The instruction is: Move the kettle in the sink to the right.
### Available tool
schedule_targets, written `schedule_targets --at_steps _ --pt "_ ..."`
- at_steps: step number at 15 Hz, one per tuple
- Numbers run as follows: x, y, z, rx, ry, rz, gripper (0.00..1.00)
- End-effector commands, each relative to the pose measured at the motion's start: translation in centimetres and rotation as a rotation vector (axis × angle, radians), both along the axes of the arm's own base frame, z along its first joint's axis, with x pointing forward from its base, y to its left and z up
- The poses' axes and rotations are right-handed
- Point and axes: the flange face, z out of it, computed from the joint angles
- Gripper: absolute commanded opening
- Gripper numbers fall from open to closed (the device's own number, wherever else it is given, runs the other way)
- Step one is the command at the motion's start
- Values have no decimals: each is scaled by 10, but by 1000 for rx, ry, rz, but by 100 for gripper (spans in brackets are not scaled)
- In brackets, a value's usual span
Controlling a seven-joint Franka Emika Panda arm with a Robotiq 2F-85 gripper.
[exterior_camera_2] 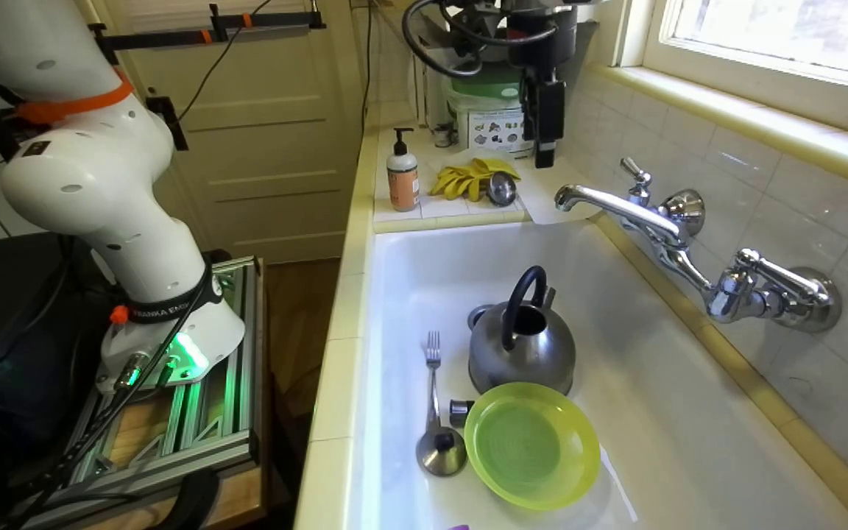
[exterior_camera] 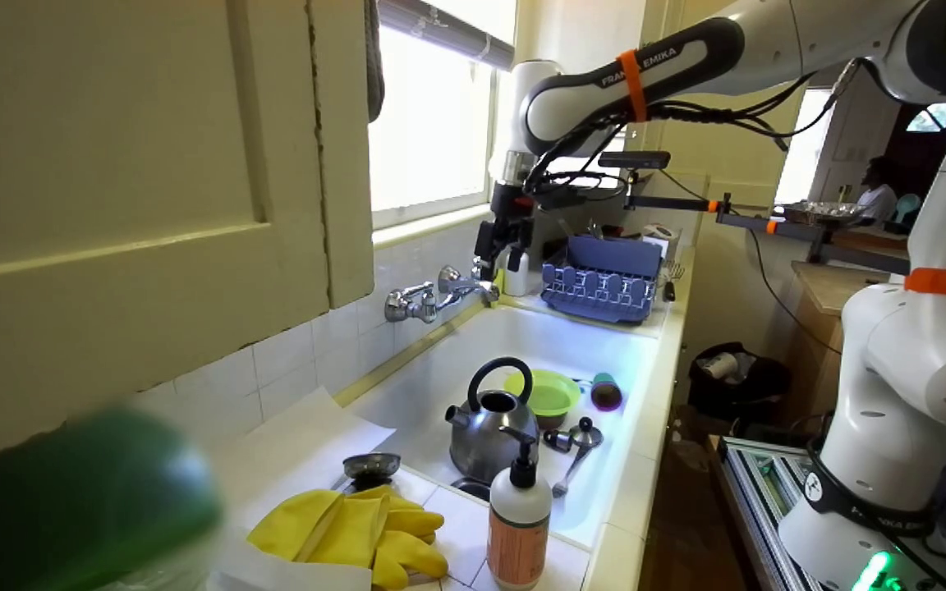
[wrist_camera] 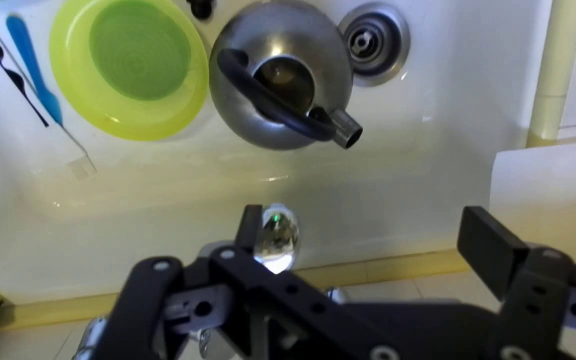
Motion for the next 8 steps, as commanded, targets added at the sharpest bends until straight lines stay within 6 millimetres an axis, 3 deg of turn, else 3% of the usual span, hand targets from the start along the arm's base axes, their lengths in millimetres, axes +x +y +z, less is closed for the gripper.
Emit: schedule_targets --at_steps 1,8 --pt "-10 24 -13 55 131 -28 100" --pt "-7 27 -16 44 142 -27 100"
